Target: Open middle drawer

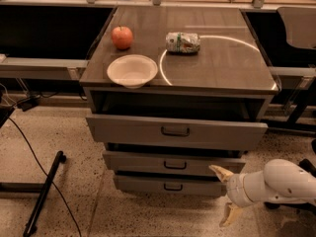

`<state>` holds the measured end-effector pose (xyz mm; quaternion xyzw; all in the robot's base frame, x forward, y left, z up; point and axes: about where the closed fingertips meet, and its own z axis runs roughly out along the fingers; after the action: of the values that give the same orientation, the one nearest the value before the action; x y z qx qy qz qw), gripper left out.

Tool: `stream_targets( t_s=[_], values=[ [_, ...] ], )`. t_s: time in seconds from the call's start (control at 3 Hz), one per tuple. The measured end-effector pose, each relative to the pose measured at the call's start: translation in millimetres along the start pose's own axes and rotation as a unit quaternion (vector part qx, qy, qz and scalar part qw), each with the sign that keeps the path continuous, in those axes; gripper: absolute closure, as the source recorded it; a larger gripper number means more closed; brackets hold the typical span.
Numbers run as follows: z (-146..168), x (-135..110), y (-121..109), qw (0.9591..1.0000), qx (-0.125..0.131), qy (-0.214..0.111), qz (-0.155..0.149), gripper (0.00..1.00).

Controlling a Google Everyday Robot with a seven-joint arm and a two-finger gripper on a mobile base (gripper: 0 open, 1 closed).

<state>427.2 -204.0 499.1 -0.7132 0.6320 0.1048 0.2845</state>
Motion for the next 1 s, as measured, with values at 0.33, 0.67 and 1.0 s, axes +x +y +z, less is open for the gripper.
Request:
stream_targets(
  t_s=[0.33, 0.67, 1.0],
  values=[
    [20.6, 5.9, -18.3, 0.9997, 0.026, 0.0, -0.005, 0.0],
    [35.4, 11.7, -42.0, 0.9993, 0.036, 0.002, -0.012, 0.0],
    [58.9, 27.2, -61.1, 0.9996, 0.027, 0.0, -0.004, 0.0]
  ],
)
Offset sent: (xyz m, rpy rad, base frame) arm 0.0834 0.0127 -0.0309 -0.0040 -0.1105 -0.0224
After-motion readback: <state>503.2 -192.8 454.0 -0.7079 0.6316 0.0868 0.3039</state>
